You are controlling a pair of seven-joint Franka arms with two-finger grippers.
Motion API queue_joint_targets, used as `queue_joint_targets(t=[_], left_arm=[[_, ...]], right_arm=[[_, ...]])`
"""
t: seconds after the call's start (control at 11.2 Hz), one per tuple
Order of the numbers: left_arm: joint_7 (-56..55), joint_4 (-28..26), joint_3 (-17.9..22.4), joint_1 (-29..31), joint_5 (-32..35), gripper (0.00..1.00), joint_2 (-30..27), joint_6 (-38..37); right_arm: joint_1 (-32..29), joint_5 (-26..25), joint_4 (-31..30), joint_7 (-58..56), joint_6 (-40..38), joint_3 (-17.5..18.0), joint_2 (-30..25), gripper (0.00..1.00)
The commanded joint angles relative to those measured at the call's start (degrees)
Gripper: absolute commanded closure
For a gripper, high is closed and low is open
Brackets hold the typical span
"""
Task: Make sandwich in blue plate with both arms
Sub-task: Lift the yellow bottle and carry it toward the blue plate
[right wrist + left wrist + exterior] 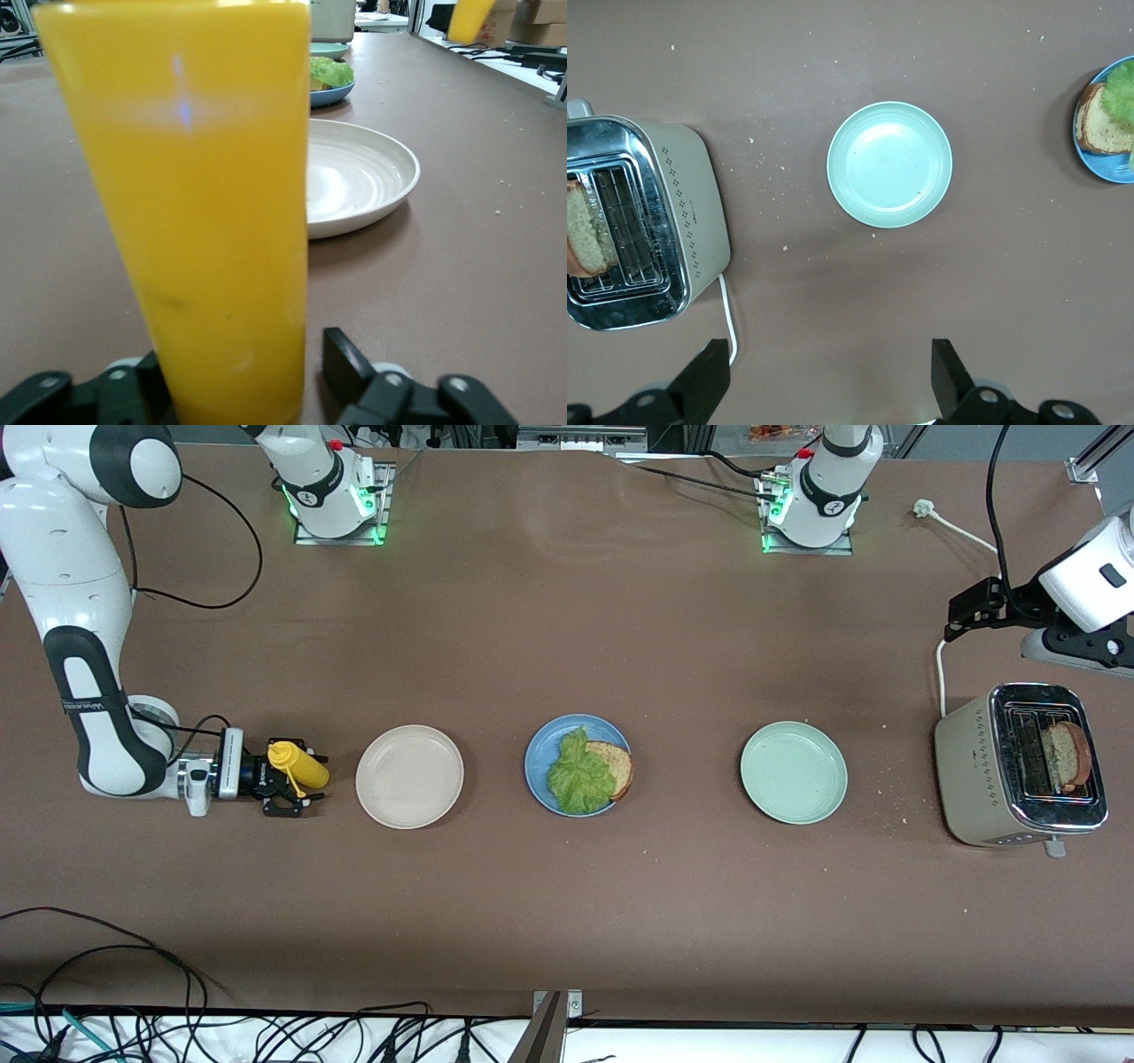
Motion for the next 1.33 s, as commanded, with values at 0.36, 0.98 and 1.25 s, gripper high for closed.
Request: queue_joint_targets(t=[0.36, 0.98, 1.25], left_arm=[[0.0, 0.8, -0.4, 0.2, 1.0, 0.0, 0.2, -1.2], [0.0, 0.8, -0.4, 0.2, 1.0, 0.0, 0.2, -1.3], [0.0, 0.8, -0.4, 0.2, 1.0, 0.0, 0.2, -1.3]], right_arm=[[3.4, -1.6, 0.6, 4.5, 5.1, 1.4, -3.0, 1.0], [11.7, -21.2, 0.5, 36.1, 9.9, 1.5, -12.4, 1.0], [17.3, -29.9, 0.6, 53.4, 9.9, 1.5, -16.7, 1.0]])
